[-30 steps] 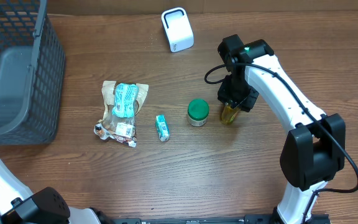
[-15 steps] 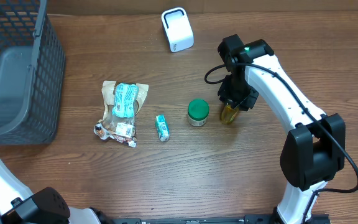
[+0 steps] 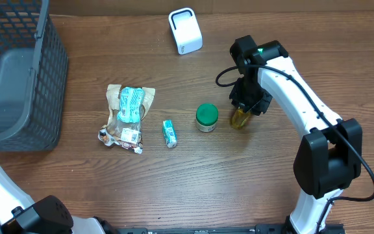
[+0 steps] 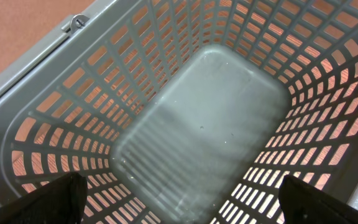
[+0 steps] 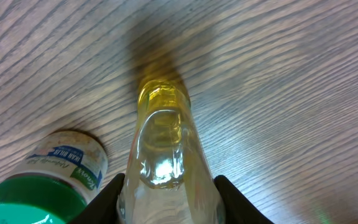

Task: Scan the item barcode
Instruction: 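Lower the right gripper and close it around the yellow oil bottle, then lift the yellow bottle and tilt it sideways, rotating its label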

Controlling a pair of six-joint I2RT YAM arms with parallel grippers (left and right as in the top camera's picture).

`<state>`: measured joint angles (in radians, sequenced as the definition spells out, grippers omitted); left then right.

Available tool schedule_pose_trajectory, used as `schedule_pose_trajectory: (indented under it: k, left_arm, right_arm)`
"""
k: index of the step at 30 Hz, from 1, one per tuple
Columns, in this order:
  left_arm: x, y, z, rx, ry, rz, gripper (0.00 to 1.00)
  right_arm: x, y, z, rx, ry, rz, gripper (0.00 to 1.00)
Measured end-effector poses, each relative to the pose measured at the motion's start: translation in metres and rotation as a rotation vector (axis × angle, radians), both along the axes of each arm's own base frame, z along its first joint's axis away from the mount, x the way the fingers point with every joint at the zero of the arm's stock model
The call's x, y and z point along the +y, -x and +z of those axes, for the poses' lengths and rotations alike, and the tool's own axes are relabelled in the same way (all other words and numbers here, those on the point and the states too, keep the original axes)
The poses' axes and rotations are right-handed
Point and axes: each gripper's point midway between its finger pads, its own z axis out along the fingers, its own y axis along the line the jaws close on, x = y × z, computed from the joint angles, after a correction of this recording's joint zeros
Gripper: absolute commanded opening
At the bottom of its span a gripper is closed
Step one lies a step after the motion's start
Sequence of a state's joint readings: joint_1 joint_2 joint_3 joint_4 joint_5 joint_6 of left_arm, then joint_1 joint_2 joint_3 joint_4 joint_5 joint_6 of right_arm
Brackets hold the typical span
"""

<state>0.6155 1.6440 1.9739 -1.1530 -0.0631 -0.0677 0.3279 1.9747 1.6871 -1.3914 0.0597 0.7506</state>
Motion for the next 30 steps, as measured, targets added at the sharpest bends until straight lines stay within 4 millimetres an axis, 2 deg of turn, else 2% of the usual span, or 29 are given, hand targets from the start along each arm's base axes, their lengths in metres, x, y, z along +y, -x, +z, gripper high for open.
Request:
schedule_pose_trajectory:
  k: [9, 12, 22, 26, 30]
  left_arm:
    - [0.0, 0.0, 0.0, 0.0, 0.0, 0.0, 1.0]
    - [0.0, 0.0, 0.0, 0.0, 0.0, 0.0, 0.99]
    - [0.0, 0.0, 0.0, 0.0, 0.0, 0.0, 1.0]
    - [0.0, 0.0, 0.0, 0.0, 0.0, 0.0, 0.99]
    - [0.0, 0.0, 0.0, 0.0, 0.0, 0.0, 0.99]
  right_arm:
    - [-0.003, 0.001, 0.0, 0.008, 0.001, 0.032, 0.22]
    - [-0.003, 0.001, 0.0, 0.008, 0.001, 0.038, 0.11]
    - [-0.004, -0.001, 0.001, 0.007, -0.002, 0.067, 0.12]
    - [-0.011, -0.005, 0.015, 0.003, -0.007, 0.093, 0.12]
    - [-0.016, -0.019, 0.034, -0.039, -0.06, 0.136, 0.12]
